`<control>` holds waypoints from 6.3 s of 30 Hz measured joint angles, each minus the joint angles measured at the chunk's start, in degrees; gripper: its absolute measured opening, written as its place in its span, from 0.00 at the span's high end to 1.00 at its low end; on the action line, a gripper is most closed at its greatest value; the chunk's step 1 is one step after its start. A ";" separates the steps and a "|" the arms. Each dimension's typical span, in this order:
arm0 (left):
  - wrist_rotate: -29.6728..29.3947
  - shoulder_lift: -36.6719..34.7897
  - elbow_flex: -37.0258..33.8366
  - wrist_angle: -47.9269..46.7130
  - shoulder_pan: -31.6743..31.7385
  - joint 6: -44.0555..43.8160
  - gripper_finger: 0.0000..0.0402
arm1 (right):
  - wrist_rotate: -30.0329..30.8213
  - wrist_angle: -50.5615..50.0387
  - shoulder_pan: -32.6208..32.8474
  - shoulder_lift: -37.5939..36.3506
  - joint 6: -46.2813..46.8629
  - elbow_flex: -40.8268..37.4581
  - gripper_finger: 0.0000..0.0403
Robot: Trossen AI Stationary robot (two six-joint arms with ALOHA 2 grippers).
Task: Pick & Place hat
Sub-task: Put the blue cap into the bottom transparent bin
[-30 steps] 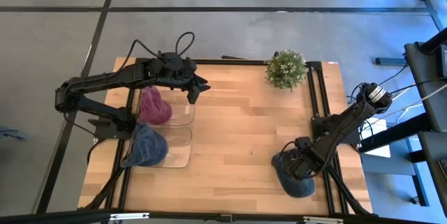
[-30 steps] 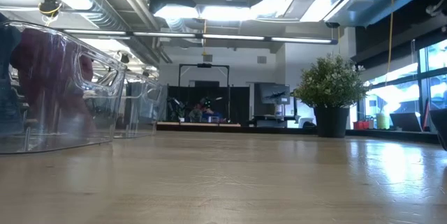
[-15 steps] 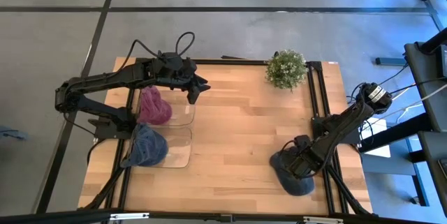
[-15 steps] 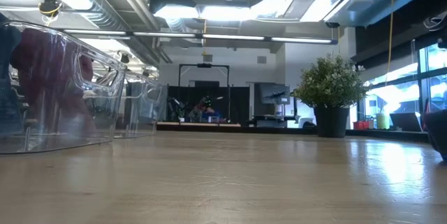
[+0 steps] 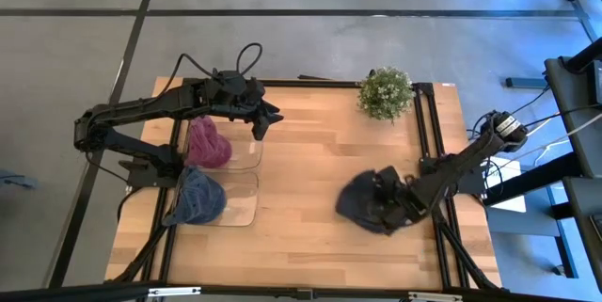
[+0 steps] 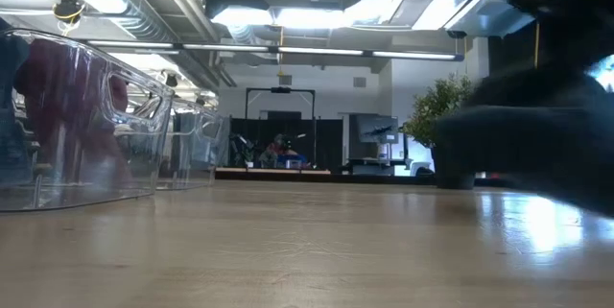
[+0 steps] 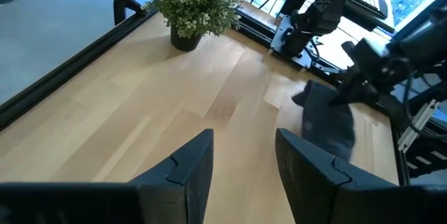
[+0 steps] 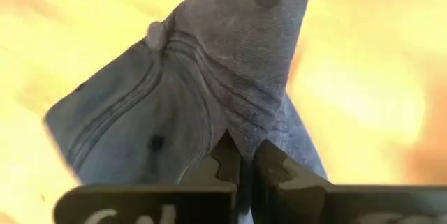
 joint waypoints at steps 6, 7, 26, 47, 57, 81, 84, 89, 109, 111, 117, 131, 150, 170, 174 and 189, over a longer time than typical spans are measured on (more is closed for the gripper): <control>0.24 0.00 0.00 -0.02 -0.13 -0.48 0.59 | 9.36 -3.17 -9.30 0.00 -20.15 7.63 0.98; 0.65 0.00 0.00 0.00 -0.33 -0.48 0.57 | 10.42 -3.09 -10.88 0.00 -24.09 9.01 0.98; -3.32 0.00 0.00 5.86 -10.34 -8.28 0.39 | 9.49 20.81 -26.58 -0.03 -77.46 25.63 0.98; -7.13 0.00 0.00 9.27 -10.97 -11.54 0.46 | 4.45 30.33 -29.05 0.32 -84.39 25.63 0.98; -9.56 0.00 0.00 9.54 -10.88 -11.52 0.69 | 2.54 31.93 -29.86 0.32 -84.68 25.63 0.98; -3.70 -2.14 0.02 8.72 -13.30 -23.24 0.93 | 2.37 35.51 -30.23 2.14 -98.01 25.57 0.68; -6.51 -4.29 0.02 4.26 -15.26 -26.67 0.93 | 2.44 34.60 -30.21 0.01 -98.40 26.12 0.55; -10.02 -8.37 0.02 -1.67 -20.02 -35.78 0.93 | 7.01 33.80 -30.21 -3.75 -101.28 26.31 0.41; -35.62 -14.68 0.04 -12.13 -52.13 -63.91 0.93 | 24.41 22.63 -37.84 -4.86 -96.35 24.82 0.36; -38.42 -15.30 0.04 -12.65 -54.78 -65.19 0.93 | 23.47 23.34 -38.64 -4.86 -96.03 24.82 0.36; -45.52 -16.02 0.04 -21.00 -61.21 -73.21 0.93 | 21.47 24.01 -39.88 -4.86 -92.65 24.82 0.36; -44.88 -11.50 0.04 -32.52 -64.63 -90.64 0.93 | 21.42 27.48 -39.87 -4.86 -91.93 24.80 0.36; -50.76 -11.04 5.70 -34.13 -69.71 -95.50 0.93 | 21.39 28.54 -39.92 -4.86 -93.86 24.80 0.36; -46.53 -2.66 6.60 -46.12 -68.34 -111.19 0.93 | 21.42 28.45 -39.92 -4.86 -95.37 24.80 0.36; -44.79 0.22 6.58 -47.69 -66.42 -111.19 0.93 | 21.41 28.45 -39.92 -4.86 -95.38 24.80 0.36; -31.41 9.35 6.58 -56.32 -64.98 -111.12 0.93 | 19.48 27.26 -39.91 -4.61 -95.15 24.78 0.36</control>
